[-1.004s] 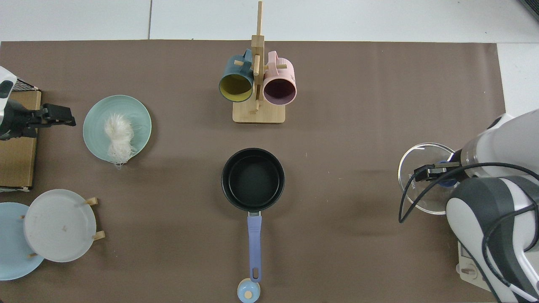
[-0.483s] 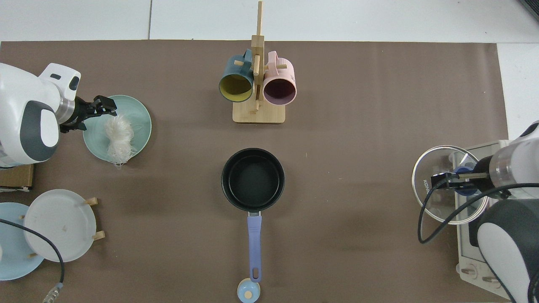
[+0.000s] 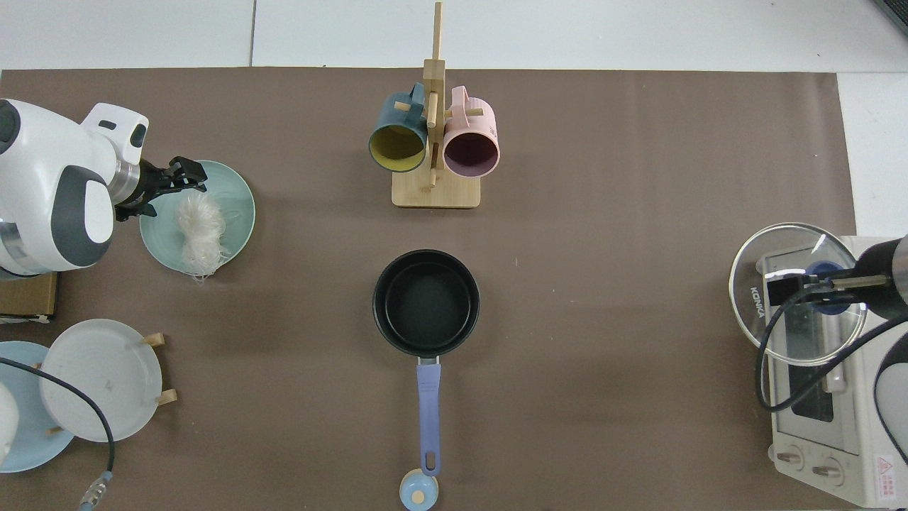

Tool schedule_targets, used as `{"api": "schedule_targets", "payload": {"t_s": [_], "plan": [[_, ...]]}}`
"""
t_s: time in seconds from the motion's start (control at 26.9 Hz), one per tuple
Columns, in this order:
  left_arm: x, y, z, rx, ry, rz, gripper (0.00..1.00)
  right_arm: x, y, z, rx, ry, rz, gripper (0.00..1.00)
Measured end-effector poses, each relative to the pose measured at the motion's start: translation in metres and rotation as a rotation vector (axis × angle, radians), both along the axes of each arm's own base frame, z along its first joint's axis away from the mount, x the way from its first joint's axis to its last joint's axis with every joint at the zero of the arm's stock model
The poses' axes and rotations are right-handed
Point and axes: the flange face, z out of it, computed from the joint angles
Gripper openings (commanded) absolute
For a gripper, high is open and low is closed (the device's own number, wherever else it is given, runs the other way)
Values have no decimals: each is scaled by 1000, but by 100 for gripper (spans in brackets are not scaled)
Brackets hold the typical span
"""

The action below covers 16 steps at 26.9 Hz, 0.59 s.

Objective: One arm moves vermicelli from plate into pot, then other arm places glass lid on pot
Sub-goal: 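Lift the lid with the right gripper while the left gripper grasps vermicelli, then carry the white vermicelli with the left gripper over the black saucepan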

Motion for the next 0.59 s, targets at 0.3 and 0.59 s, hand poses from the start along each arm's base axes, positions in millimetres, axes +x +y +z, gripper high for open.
{"api": "schedule_targets", "payload": {"t_s": [0.3, 0.59], "plan": [[-2, -18, -19, -3, 19, -14, 88, 16, -6, -12, -4, 21, -14, 0], [-6, -19, -28, 2, 33, -18, 0, 36, -6, -19, -10, 28, -15, 0]]}}
